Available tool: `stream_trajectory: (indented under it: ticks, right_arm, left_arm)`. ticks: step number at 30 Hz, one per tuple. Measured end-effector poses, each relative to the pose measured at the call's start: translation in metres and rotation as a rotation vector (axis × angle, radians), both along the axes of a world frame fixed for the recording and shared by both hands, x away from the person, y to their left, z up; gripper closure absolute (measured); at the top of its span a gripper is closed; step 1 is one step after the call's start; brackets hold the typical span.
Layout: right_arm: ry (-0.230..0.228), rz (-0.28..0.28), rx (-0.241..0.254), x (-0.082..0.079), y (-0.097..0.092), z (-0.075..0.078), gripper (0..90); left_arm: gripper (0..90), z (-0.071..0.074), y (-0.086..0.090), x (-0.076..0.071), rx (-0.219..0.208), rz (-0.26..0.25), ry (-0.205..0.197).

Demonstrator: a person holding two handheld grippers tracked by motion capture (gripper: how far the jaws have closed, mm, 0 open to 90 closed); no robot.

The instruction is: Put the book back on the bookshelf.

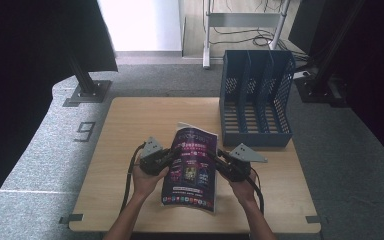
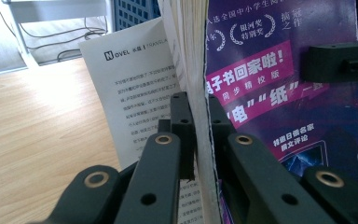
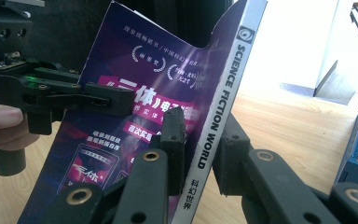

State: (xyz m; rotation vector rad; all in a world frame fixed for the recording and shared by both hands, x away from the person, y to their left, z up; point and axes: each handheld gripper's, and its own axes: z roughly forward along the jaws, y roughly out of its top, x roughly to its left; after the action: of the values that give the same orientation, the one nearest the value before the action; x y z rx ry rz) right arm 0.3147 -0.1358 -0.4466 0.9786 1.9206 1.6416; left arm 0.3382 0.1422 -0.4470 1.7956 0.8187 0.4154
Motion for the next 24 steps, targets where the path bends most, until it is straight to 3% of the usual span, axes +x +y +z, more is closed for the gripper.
stream_trajectory:
  ticks: [24]
  right_arm:
    - [-0.019, 0.0, -0.005, -0.0007, 0.0018, 0.0019, 75.7]
  left_arm:
    - [86.4, 0.0013, 0.0017, 0.0008, -0.01, 0.003, -0.008]
